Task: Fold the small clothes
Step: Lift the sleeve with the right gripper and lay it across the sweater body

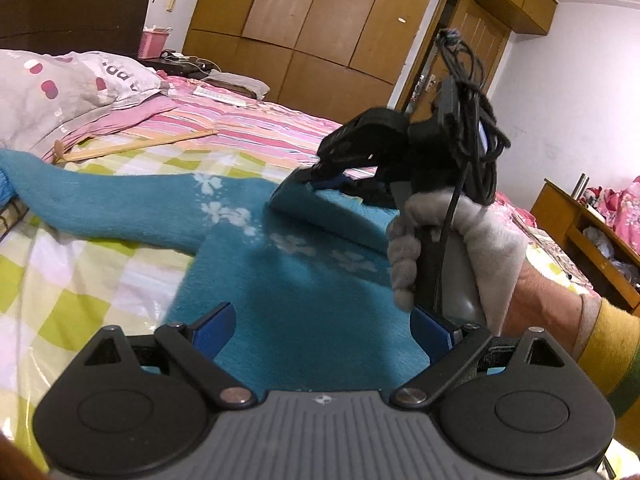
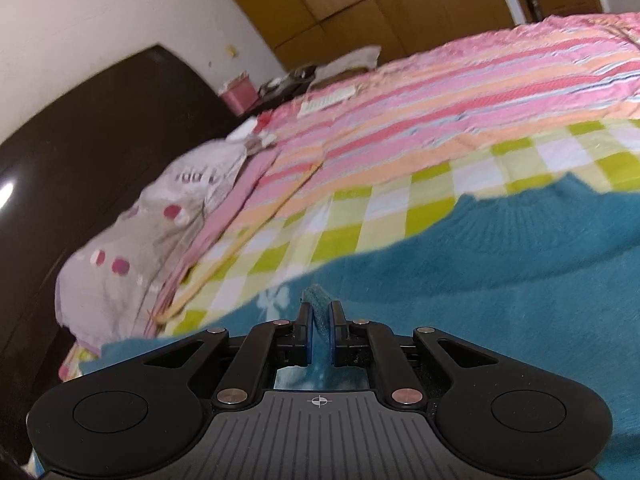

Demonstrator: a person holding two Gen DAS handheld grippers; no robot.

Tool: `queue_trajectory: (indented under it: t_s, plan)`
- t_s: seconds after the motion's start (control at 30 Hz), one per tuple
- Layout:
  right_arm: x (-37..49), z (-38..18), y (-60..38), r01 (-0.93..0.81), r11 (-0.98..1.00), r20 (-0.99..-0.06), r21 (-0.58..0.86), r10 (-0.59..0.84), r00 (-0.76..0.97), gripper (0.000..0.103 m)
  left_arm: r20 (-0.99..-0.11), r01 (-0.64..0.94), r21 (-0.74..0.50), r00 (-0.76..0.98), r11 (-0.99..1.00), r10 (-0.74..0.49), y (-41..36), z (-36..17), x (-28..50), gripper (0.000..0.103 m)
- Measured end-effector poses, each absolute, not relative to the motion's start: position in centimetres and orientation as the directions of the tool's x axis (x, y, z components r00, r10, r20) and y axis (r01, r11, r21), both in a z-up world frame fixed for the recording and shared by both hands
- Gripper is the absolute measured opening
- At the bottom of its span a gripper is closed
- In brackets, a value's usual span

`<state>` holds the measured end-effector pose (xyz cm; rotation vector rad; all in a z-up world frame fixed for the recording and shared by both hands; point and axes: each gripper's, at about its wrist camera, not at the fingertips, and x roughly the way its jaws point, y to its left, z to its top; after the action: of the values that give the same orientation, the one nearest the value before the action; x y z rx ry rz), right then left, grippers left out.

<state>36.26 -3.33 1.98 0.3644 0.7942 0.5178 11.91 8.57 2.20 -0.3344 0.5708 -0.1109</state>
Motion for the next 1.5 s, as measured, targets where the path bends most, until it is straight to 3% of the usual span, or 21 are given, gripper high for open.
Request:
queue_trajectory:
  t_s: [0.3,0.4,0.47,0.53,0.6,0.8,0.83,0.9,0.93,1.03,1.23,1.37,1.43,1.5]
  plan:
    - [34.6,0.4,-3.0,-0.391,0.786,-0.628,0.479,0.618,0.473,0.016,-0.509,0.004,-0.332,0.841,0.943,-0.182,8.6,2.2,12.0,0.099]
    - [33.4,1.5,-3.2,-0.448,0.800,-0.623,0.399,0.595,0.508,0.030,-0.510,0.004,-0.334,0.840,0.942,-0.185,8.7,2.1,12.0,0.099]
    - [32.6,2.0,-2.9,-0.491,0.815,-0.627,0.308,0.562,0.540,0.052,-0.509,0.005,-0.336,0.841,0.942,-0.186,8.7,2.2,12.0,0.099]
    - [31.8,2.1,-2.1,-0.534,0.818,-0.634,0.214,0.532,0.561,0.067,-0.507,0.006,-0.338,0.841,0.941,-0.187,8.7,2.2,12.0,0.099]
    - [31.1,1.8,-1.1,-0.571,0.812,-0.639,0.119,0.503,0.582,0.069,-0.507,0.006,-0.337,0.842,0.941,-0.187,8.7,2.2,12.0,0.099]
    - [30.9,-0.3,2.0,-0.616,0.785,-0.684,-0.055,0.420,0.596,0.065,-0.510,0.004,-0.338,0.840,0.941,-0.187,8.7,2.1,12.0,0.099]
    - [30.9,-0.7,2.3,-0.613,0.786,-0.689,-0.079,0.401,0.603,0.061,-0.514,0.001,-0.335,0.838,0.942,-0.184,8.7,2.1,12.1,0.099]
    - [31.1,-1.1,2.4,-0.592,0.801,-0.689,-0.087,0.381,0.617,0.040,-0.521,-0.010,-0.335,0.835,0.942,-0.176,8.8,1.9,12.2,0.099]
    - [31.5,-1.1,2.1,-0.571,0.818,-0.686,-0.066,0.378,0.621,0.025,-0.520,-0.010,-0.342,0.835,0.940,-0.181,9.0,1.9,12.2,0.099]
    - [32.5,-0.1,1.1,-0.521,0.853,-0.656,0.036,0.414,0.632,0.010,-0.513,-0.017,-0.355,0.840,0.935,-0.179,9.3,2.0,12.1,0.099]
    - [34.4,1.8,-0.1,-0.445,0.866,-0.601,0.230,0.486,0.635,0.002,-0.509,-0.031,-0.357,0.845,0.934,-0.167,9.5,2.0,12.2,0.099]
    - [34.6,1.3,1.2,-0.456,0.866,-0.616,0.206,0.477,0.627,0.003,-0.509,-0.041,-0.352,0.847,0.935,-0.155,9.8,2.0,12.1,0.099]
    - [34.3,1.4,1.2,-0.483,0.853,-0.613,0.196,0.491,0.619,0.012,-0.507,-0.045,-0.356,0.848,0.933,-0.153,10.1,2.0,12.2,0.099]
    - [33.5,1.6,0.8,-0.512,0.841,-0.604,0.172,0.501,0.620,0.013,-0.509,-0.046,-0.362,0.847,0.931,-0.156,10.2,1.9,12.2,0.099]
